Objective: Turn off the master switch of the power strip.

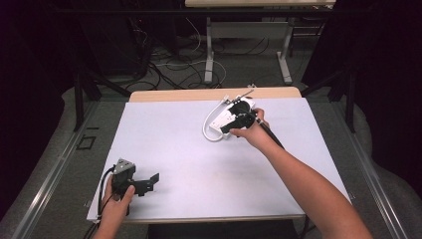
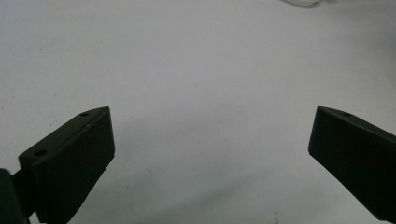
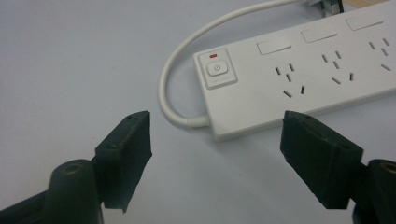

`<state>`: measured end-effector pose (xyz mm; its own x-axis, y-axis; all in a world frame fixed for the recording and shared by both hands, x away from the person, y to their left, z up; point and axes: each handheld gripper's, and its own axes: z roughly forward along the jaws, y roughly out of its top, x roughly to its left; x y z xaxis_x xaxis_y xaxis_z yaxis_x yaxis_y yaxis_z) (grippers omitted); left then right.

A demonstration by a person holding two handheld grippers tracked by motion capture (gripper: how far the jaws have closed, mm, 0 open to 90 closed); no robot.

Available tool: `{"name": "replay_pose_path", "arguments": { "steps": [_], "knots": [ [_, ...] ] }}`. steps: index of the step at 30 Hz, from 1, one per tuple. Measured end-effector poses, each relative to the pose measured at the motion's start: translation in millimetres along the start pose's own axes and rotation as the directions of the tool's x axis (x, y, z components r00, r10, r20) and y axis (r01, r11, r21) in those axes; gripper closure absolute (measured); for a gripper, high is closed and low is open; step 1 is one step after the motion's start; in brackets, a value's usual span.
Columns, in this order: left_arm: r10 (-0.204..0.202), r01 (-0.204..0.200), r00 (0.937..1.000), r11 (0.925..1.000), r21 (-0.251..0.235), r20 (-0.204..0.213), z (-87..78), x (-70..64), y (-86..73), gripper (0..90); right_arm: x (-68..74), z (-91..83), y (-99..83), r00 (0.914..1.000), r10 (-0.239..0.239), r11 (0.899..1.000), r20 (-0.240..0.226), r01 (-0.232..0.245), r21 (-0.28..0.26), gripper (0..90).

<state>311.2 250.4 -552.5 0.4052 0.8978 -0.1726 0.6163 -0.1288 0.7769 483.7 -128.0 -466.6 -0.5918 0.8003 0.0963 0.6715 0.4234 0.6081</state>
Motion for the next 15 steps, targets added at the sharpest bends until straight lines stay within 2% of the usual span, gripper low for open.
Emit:
{"name": "replay_pose_path", "arguments": {
  "steps": [3,5,7,9,12,13,15],
  "knots": [
    [0.003,-0.003,1.0000,1.0000,0.003,0.000,0.0,-0.3,0.2,0.5,-2.6,-6.6,-4.0,0.9999,0.014,1.000,0.006,-0.014,-0.014,15.9],
    [0.002,-0.002,1.0000,1.0000,0.003,0.000,0.0,-0.4,0.2,0.5,-5.3,-10.8,-7.7,0.9999,0.016,0.999,-0.006,-0.016,-0.027,15.7],
    [0.001,-0.001,1.0000,1.0000,0.003,-0.001,0.1,-0.5,0.0,0.5,-6.0,-15.5,-11.2,0.9998,0.018,1.000,0.011,-0.018,-0.026,15.4],
    [0.002,-0.002,1.0000,1.0000,0.004,-0.001,0.0,-0.4,0.0,0.5,-8.1,-19.6,-15.4,0.9998,-0.002,1.000,0.018,0.003,-0.022,15.0],
    [0.002,-0.002,1.0000,1.0000,0.005,-0.003,0.0,-0.5,0.1,0.5,-9.1,-25.1,-21.8,0.9999,-0.012,1.000,0.012,0.012,-0.026,14.9],
    [0.002,-0.002,1.0000,1.0000,0.005,-0.003,0.0,-0.7,0.2,0.5,-8.3,-26.7,-23.5,0.9999,0.000,1.000,0.015,0.000,-0.021,14.8],
    [0.003,-0.003,1.0000,0.9999,0.011,-0.001,-0.4,-0.8,0.5,0.5,-8.0,-30.3,-28.0,0.9999,-0.014,1.000,0.007,0.014,-0.026,14.5]
  ]
}}
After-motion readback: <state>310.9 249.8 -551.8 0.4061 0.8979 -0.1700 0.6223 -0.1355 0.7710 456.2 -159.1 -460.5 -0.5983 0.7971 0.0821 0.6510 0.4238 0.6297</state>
